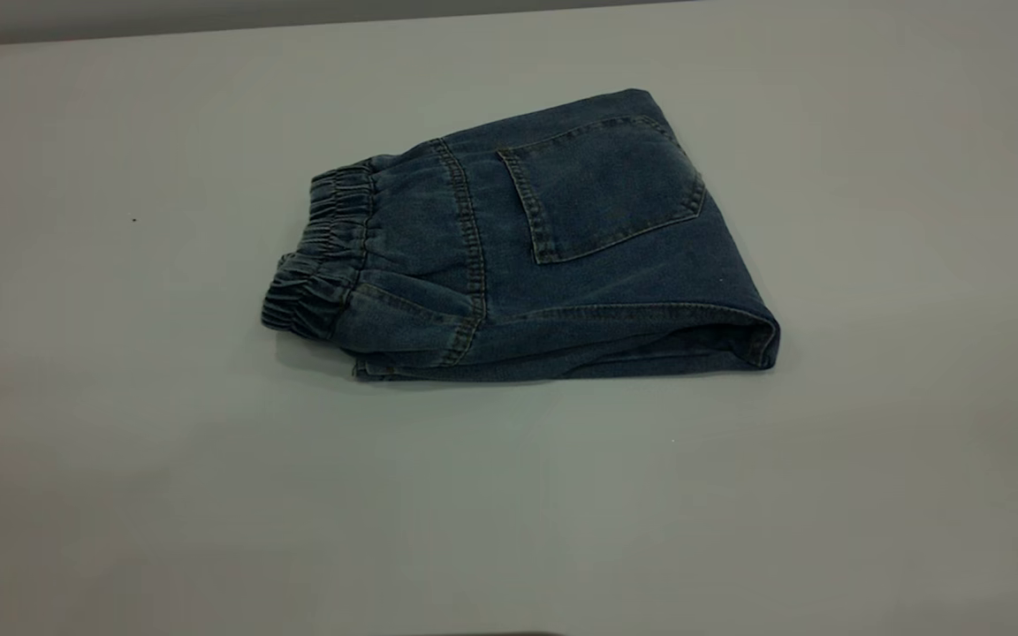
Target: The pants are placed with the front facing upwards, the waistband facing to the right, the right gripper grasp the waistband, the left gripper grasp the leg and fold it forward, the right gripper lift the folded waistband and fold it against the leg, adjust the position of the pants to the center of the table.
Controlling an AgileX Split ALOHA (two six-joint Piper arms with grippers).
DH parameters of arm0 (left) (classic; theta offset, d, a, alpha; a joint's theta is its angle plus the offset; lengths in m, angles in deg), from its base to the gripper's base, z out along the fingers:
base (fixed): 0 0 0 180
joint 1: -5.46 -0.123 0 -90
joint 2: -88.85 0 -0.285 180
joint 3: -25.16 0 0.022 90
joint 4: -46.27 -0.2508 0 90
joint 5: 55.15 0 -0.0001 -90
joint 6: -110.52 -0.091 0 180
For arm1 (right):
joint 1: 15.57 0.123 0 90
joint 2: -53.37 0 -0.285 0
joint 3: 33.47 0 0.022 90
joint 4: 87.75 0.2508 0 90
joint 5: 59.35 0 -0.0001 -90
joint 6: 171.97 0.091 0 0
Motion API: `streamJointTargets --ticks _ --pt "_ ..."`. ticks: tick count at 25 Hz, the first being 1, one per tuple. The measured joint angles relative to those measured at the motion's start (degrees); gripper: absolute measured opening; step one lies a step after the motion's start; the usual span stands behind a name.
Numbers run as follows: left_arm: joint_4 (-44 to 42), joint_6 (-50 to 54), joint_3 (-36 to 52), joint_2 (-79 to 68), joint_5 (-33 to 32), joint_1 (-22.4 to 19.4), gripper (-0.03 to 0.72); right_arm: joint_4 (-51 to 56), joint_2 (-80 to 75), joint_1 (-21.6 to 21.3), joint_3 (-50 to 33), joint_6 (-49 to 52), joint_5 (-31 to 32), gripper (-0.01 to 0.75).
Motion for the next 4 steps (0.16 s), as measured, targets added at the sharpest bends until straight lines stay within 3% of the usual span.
streamJointTargets --ticks 4 --pt "0.0 0.0 0.0 0.0 0.0 0.0 0.286 0.0 0.0 0.0 0.0 0.0 0.0 0.421"
